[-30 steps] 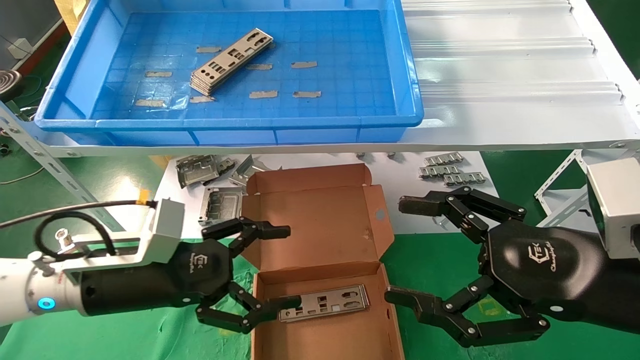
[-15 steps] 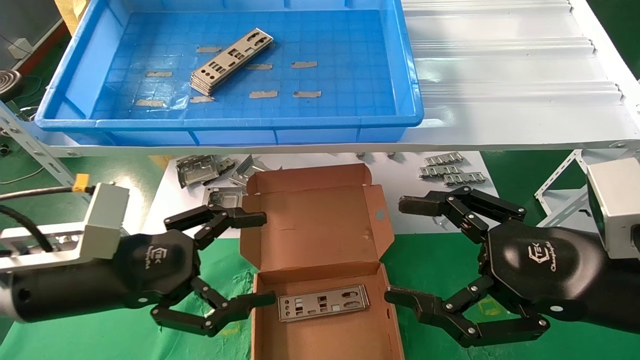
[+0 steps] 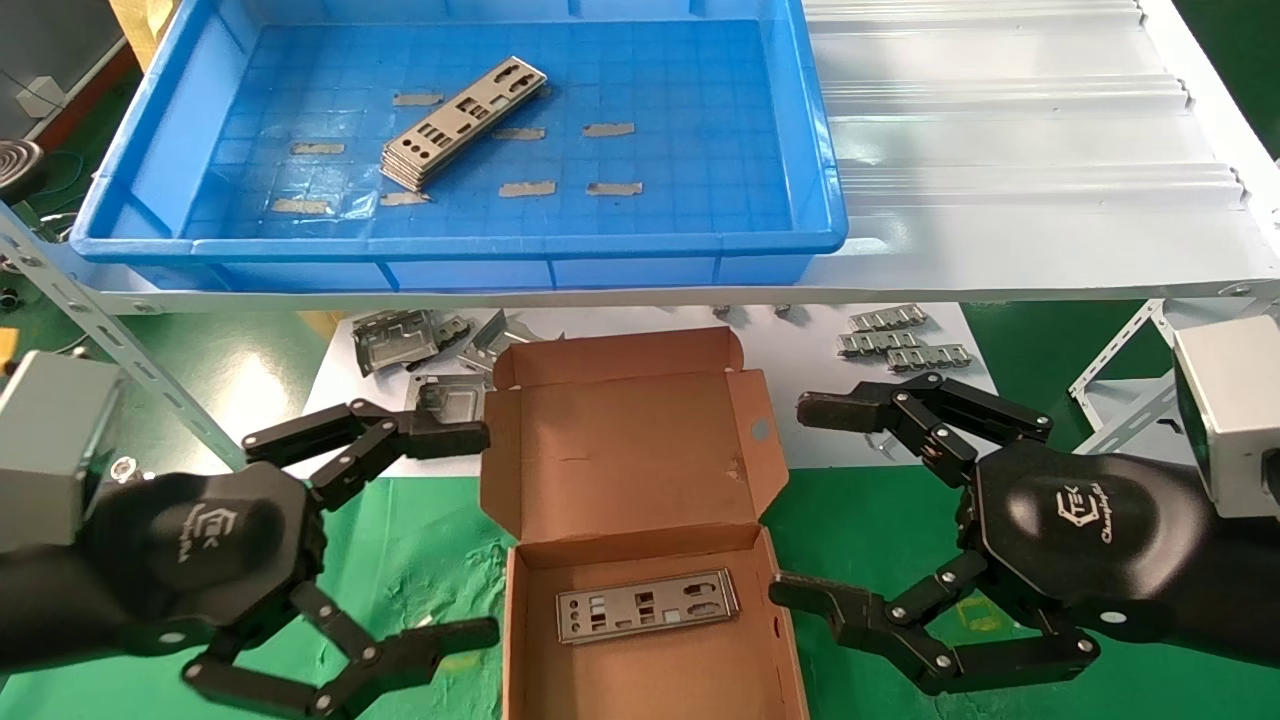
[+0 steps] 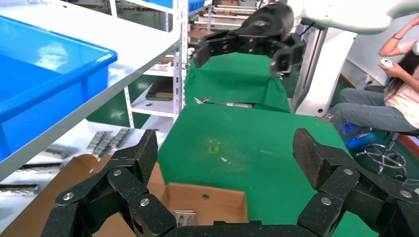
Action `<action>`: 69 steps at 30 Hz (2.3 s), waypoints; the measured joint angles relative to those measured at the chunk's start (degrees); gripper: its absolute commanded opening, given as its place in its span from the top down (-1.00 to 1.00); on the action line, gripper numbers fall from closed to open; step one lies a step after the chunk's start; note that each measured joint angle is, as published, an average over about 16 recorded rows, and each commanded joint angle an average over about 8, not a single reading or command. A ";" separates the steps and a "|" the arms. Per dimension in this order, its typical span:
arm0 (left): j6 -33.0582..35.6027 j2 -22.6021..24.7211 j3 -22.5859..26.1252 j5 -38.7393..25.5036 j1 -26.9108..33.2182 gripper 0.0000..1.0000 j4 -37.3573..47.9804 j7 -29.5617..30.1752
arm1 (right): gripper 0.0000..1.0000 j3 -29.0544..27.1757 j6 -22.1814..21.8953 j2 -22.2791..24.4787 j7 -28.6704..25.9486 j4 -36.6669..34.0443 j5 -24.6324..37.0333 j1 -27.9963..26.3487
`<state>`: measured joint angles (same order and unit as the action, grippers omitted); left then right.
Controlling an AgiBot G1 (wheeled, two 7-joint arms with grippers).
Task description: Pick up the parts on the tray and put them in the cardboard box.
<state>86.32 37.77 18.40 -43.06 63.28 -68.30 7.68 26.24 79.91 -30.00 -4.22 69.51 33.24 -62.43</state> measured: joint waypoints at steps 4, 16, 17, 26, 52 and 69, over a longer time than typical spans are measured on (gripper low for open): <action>-0.35 -1.64 -1.43 0.72 -1.02 -1.00 -3.19 1.74 | -1.00 0.00 0.00 0.00 0.00 0.00 0.00 0.00; -0.76 -3.38 -2.96 1.58 -2.15 -1.00 -6.53 3.46 | -1.00 0.00 -0.01 0.01 0.00 -0.02 -0.01 0.01; -0.76 -3.35 -2.93 1.57 -2.13 -1.00 -6.46 3.42 | -1.00 0.00 -0.01 0.01 0.00 -0.02 -0.01 0.01; -0.71 -2.99 -2.61 1.40 -1.90 -1.00 -5.74 3.18 | -1.00 0.00 -0.01 0.01 0.00 -0.02 -0.01 0.01; -0.62 -2.70 -2.35 1.17 -1.71 -1.00 -5.15 2.98 | -1.00 0.00 -0.01 0.01 0.00 -0.02 -0.01 0.01; -0.62 -2.65 -2.29 1.15 -1.67 -1.00 -5.07 2.94 | -1.00 0.00 -0.01 0.01 0.00 -0.02 -0.01 0.01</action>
<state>85.70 35.12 16.11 -41.91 61.62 -73.37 10.62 26.24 79.89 -29.99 -4.22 69.49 33.23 -62.42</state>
